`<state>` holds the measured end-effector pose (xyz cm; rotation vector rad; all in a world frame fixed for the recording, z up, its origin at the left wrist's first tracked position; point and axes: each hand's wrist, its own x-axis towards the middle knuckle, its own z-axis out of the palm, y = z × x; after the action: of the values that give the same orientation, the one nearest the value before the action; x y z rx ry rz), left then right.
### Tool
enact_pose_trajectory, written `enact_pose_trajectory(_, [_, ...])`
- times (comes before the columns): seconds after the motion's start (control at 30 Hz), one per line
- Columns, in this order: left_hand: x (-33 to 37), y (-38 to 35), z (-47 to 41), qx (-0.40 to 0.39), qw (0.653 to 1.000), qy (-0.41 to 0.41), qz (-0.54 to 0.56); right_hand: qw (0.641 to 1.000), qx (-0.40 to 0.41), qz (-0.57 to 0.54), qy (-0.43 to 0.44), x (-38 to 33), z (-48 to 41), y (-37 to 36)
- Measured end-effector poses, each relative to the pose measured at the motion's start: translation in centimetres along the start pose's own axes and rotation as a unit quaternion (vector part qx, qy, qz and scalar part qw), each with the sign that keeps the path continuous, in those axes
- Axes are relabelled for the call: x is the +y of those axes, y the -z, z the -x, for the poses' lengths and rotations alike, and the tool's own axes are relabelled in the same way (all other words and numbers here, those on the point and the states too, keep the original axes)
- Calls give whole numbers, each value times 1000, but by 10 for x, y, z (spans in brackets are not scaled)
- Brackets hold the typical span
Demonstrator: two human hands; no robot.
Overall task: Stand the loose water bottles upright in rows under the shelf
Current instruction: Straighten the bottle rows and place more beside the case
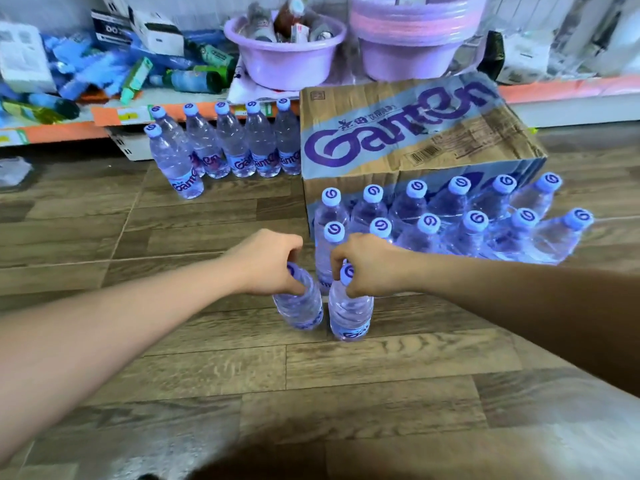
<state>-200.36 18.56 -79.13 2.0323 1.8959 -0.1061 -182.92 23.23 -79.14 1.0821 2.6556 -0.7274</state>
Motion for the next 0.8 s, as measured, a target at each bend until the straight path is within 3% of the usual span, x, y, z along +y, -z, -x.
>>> enact_pose_trajectory(0.17, [18, -11, 0, -27, 999, -33, 1, 1000, 7, 2, -18, 21, 10, -4])
enact_pose_trajectory(0.43, [30, -32, -18, -11, 999, -49, 8, 997, 6, 4, -76, 42, 23, -2])
enact_pose_trajectory(0.8, [48, -25, -34, 19, 998, -54, 2, 997, -5, 10, -80, 39, 18, 3])
